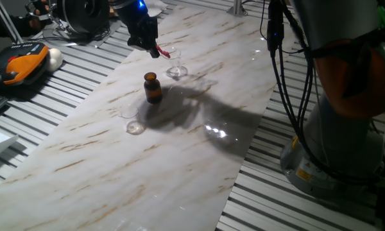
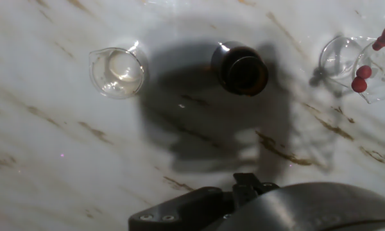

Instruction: Transfer liquid using a dropper

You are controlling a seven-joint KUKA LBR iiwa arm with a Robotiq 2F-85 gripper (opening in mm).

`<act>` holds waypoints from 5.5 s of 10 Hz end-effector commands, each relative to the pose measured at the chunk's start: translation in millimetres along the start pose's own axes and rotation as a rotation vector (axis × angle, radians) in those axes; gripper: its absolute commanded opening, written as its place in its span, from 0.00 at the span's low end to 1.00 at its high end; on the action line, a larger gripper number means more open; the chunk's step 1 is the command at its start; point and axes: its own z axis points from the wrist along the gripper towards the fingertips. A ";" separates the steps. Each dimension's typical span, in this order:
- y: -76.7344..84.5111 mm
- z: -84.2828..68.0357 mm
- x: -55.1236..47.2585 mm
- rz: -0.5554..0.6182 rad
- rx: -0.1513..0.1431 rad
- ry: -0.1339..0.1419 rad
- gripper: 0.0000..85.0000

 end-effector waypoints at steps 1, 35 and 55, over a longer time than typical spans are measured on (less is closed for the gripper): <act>-0.1 -0.1 0.1 -0.002 0.000 0.000 0.00; -78.9 2.8 -73.0 0.008 0.145 -0.247 0.40; -107.7 29.4 -90.0 0.076 0.133 -0.244 0.60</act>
